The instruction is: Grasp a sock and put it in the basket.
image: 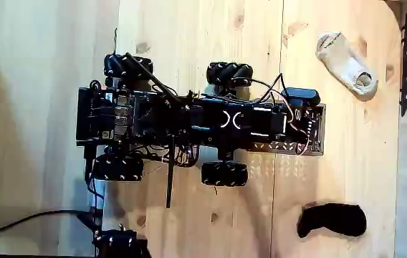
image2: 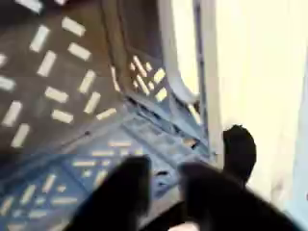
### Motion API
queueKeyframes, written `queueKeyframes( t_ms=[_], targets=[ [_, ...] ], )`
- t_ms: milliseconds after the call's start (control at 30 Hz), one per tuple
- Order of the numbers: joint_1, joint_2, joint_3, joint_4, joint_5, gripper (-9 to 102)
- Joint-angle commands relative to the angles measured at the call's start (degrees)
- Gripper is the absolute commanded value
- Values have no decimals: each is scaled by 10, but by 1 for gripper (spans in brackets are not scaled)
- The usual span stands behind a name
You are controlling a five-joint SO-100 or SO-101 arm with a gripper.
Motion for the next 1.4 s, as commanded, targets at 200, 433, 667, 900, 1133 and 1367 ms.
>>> queueKeyframes(
  t_ms=[200,433,667,900,1133,1367],
  targets=[
    [-64,-190,4,-56,-44,3],
    [-11,-729,-4,-590,-83,3],
    [10,-750,-7,-599,-94,22],
    [-65,-441,-108,-191,-23,25],
    [-156,-250,-266,64,39,25],
    [-224,-312,-443,131,68,25]
  ],
)
